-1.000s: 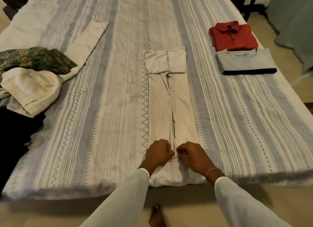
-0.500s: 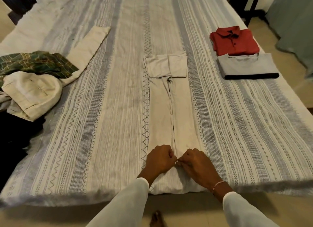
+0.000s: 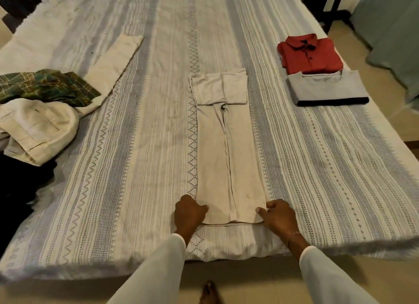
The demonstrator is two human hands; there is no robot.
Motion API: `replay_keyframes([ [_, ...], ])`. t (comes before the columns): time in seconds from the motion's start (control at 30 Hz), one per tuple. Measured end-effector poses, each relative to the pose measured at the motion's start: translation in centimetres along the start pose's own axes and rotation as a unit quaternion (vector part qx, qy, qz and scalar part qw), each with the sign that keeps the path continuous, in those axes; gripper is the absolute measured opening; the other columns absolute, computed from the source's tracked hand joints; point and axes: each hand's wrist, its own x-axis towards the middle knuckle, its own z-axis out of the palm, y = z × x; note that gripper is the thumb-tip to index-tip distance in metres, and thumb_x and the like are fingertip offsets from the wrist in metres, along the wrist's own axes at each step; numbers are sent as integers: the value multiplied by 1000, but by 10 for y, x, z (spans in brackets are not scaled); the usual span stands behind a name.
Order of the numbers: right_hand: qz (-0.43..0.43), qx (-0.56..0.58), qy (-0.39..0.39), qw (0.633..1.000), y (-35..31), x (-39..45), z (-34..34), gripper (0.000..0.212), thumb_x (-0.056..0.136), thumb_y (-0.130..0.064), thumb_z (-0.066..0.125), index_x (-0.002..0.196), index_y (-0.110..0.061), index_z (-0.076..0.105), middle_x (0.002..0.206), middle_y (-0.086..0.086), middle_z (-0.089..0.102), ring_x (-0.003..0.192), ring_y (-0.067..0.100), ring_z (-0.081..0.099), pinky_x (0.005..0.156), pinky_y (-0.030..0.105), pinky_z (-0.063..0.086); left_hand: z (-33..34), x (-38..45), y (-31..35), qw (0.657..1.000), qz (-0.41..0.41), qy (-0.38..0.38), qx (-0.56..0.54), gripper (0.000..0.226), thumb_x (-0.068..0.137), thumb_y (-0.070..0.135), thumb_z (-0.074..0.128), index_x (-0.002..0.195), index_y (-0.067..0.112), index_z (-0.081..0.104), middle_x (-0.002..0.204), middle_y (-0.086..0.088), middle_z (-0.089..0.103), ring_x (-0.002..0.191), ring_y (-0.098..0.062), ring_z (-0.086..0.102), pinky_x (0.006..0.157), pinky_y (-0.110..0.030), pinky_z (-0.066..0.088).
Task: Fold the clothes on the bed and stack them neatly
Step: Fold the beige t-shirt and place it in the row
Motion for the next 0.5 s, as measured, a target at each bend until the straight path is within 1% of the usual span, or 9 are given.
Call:
replay_keyframes([
  [0.03, 1, 7, -16, 1000, -1, 2, -3, 27, 83, -27, 82, 74, -8, 66, 66, 1, 63, 66, 18, 60, 61, 28, 42, -5, 3, -1, 998, -27, -26, -51, 48, 76, 27, 88, 106, 2, 60, 107, -11, 67, 98, -32, 68, 77, -36, 58],
  [0.07, 2, 19, -30, 999, -3, 2, -7, 34, 83, -26, 82, 62, -10, 61, 59, 0, 57, 59, 17, 54, 58, 28, 39, -8, 6, -3, 992, -53, -50, -103, 42, 74, 22, 90, 97, 1, 62, 100, -12, 69, 88, -31, 70, 69, -37, 60],
  [0.1, 8, 37, -42, 998, -2, 2, -9, 37, 83, -26, 82, 60, -11, 58, 58, 2, 55, 59, 18, 52, 58, 30, 40, -11, 6, -5, 984, -75, -71, -147, 36, 73, 18, 91, 89, 2, 62, 92, -14, 69, 79, -29, 69, 61, -37, 60],
  [0.17, 28, 107, -57, 992, -1, -2, -17, 29, 82, -24, 83, 70, -5, 64, 68, 11, 64, 67, 21, 59, 67, 38, 53, -18, 1, -10, 964, -102, -110, -217, 29, 76, 12, 88, 78, 1, 61, 76, -13, 65, 64, -25, 66, 51, -32, 55],
  [0.23, 67, 202, -75, 974, 2, -11, -26, 25, 83, -16, 82, 77, 2, 66, 75, 17, 68, 74, 24, 65, 74, 43, 59, -24, -10, -17, 948, -110, -142, -262, 27, 80, 10, 84, 73, 1, 59, 70, -11, 62, 57, -22, 65, 50, -30, 56],
  [0.3, 94, 232, -80, 965, 9, -22, -28, 25, 83, -10, 82, 71, -6, 61, 69, 11, 62, 68, 21, 63, 66, 38, 60, -25, -20, -29, 942, -104, -159, -278, 22, 82, 9, 82, 79, -1, 62, 78, -14, 65, 59, -22, 68, 56, -33, 60],
  [0.37, 101, 214, -68, 969, 20, -32, -26, 30, 81, -9, 84, 67, -10, 57, 66, 9, 60, 62, 19, 59, 56, 31, 55, -21, -30, -40, 941, -101, -165, -278, 19, 83, 7, 81, 84, -3, 65, 83, -16, 69, 66, -24, 71, 60, -35, 62],
  [0.43, 94, 185, -46, 977, 32, -43, -22, 30, 77, -13, 87, 68, -11, 58, 66, 6, 65, 59, 19, 60, 56, 32, 53, -16, -42, -47, 938, -102, -171, -283, 17, 84, 5, 80, 85, -4, 65, 83, -15, 70, 71, -24, 71, 61, -37, 63],
  [0.5, 73, 141, -11, 987, 35, -54, -21, 28, 76, -20, 89, 77, -13, 61, 73, 3, 70, 62, 19, 63, 56, 28, 50, -13, -50, -50, 939, -100, -165, -284, 19, 84, 5, 80, 89, -5, 64, 90, -18, 70, 76, -26, 71, 62, -39, 63],
])
